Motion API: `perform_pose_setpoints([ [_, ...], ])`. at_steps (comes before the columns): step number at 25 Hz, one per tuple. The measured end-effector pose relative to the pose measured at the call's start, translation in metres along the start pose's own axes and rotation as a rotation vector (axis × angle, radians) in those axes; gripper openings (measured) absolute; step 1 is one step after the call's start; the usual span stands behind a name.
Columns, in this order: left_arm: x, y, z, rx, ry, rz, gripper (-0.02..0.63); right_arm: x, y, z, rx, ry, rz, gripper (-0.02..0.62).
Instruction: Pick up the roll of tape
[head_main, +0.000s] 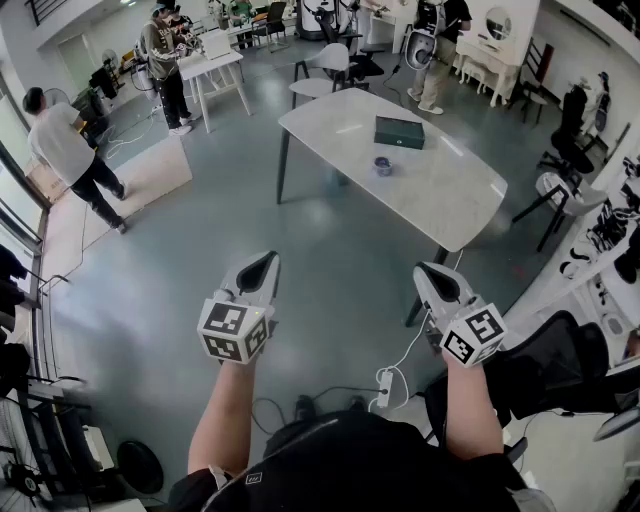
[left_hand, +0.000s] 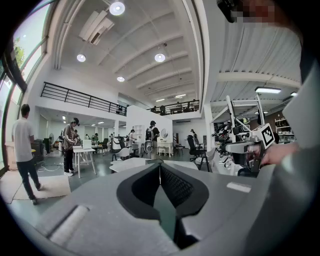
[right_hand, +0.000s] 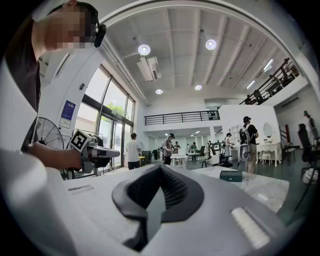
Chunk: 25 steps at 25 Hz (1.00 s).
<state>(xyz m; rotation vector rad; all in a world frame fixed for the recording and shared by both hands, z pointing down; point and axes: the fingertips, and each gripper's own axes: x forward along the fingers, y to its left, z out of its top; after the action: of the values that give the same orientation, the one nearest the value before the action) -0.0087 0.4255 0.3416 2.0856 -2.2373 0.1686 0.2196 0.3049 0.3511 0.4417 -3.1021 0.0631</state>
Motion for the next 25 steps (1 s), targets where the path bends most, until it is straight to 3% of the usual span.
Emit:
perform_pose_setpoints([
  [13, 0.011, -0.058, 0.01, 0.014, -0.011, -0.012, 0.012, -0.04, -0.031, 0.003, -0.009, -0.034, 0.018, 0.002],
  [17, 0.013, -0.075, 0.007, -0.002, -0.008, -0.007, 0.015, -0.052, -0.039, -0.009, 0.043, -0.018, 0.034, 0.002],
  [18, 0.015, -0.078, 0.007, -0.01, -0.007, -0.009, 0.024, -0.055, -0.04, -0.011, 0.054, -0.014, 0.037, 0.002],
  [21, 0.02, -0.087, 0.007, -0.027, 0.0, -0.023, 0.145, -0.06, -0.045, -0.011, 0.071, -0.011, 0.034, 0.003],
  [25, 0.025, -0.089, 0.005, -0.034, 0.002, -0.033, 0.189, -0.058, -0.047, -0.014, 0.075, 0.0, 0.04, 0.003],
])
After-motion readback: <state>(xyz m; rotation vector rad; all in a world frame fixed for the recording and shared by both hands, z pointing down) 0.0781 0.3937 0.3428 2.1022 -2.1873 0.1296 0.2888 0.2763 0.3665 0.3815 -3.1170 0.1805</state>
